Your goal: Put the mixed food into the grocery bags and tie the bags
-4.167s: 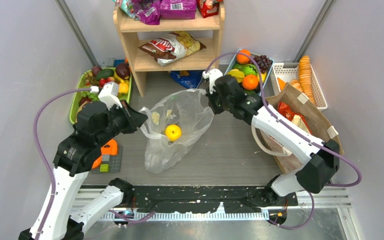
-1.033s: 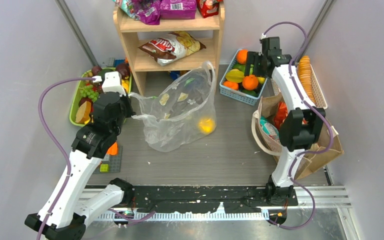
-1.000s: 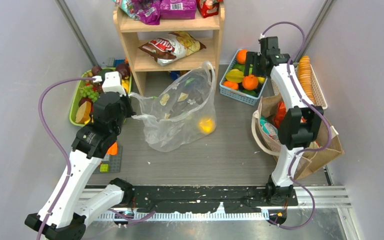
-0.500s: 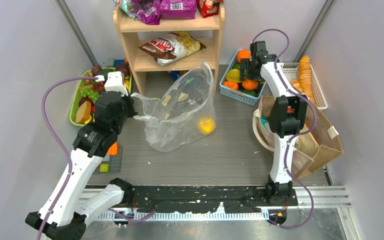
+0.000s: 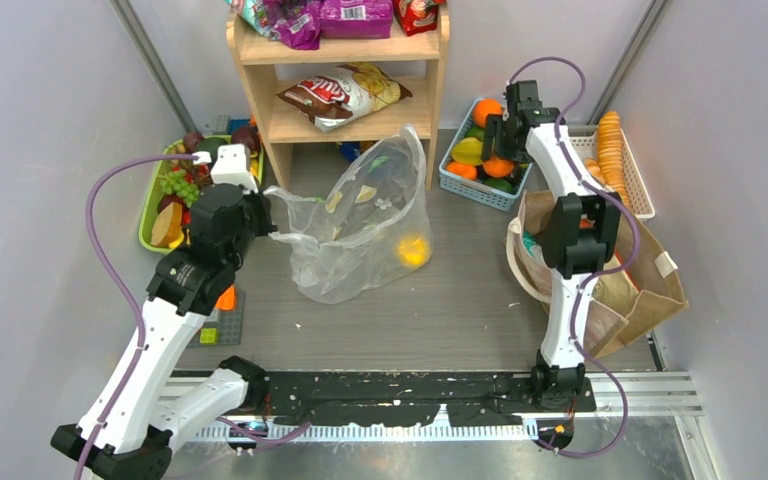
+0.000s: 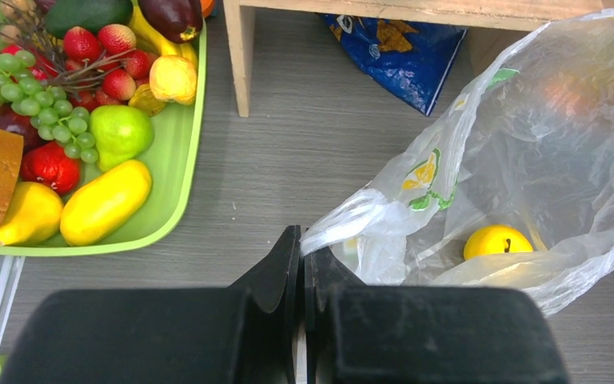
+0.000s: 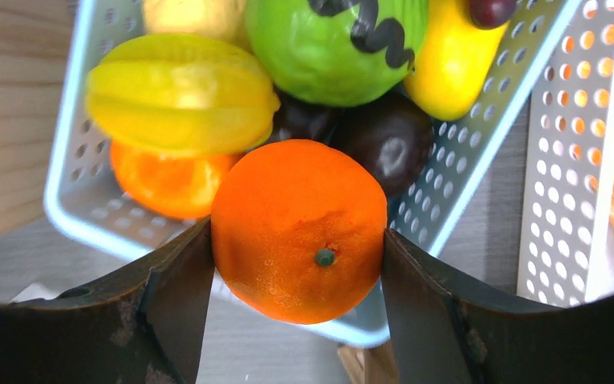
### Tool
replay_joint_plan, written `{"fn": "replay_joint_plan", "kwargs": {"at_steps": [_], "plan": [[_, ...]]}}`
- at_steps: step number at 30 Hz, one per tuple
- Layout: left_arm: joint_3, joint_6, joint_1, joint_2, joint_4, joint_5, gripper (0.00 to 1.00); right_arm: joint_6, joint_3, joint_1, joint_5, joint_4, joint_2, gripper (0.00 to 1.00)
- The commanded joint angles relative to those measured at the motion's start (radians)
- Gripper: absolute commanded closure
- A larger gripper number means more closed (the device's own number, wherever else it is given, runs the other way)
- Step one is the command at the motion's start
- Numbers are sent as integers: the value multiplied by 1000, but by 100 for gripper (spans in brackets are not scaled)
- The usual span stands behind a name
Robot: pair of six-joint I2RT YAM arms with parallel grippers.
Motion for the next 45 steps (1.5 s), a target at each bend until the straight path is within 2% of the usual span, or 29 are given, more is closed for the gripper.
{"fn": "replay_joint_plan", "kwargs": {"at_steps": [1,6,9,14,17,21,29,32,33,34,35,37,42,45], "plan": [[-11,2,4,-22,72,35,100,-1,-38,9,-54,10,-284,54],[-12,2,4,-25,77,64,100,-38,-116,70,-198,54,-503,56],[-15,2,4,-31,79,67,100,-81,-167,172,-245,88,-646,60],[-32,26,4,-54,105,106,100,-139,-246,421,-260,141,-800,60],[-40,35,3,-62,119,127,100,-142,-300,547,-244,213,-814,62],[-39,37,4,-68,120,135,100,-115,-337,701,-170,297,-756,63],[-26,14,-9,-102,95,175,100,-69,-305,782,-71,348,-552,58],[-50,7,-10,-128,101,173,100,-56,-343,784,-6,374,-508,52],[-58,5,-11,-134,103,173,100,-52,-354,785,4,381,-502,39],[-65,5,-11,-138,103,173,100,-44,-370,785,14,389,-500,30],[-72,6,-11,-141,103,173,100,-39,-375,785,16,392,-502,14],[-81,5,-12,-144,100,172,100,-24,-384,785,15,402,-520,1],[-97,4,-14,-155,74,164,100,-28,-375,785,27,400,-600,5],[-115,4,-15,-175,61,151,100,-42,-366,775,107,371,-675,5]]}}
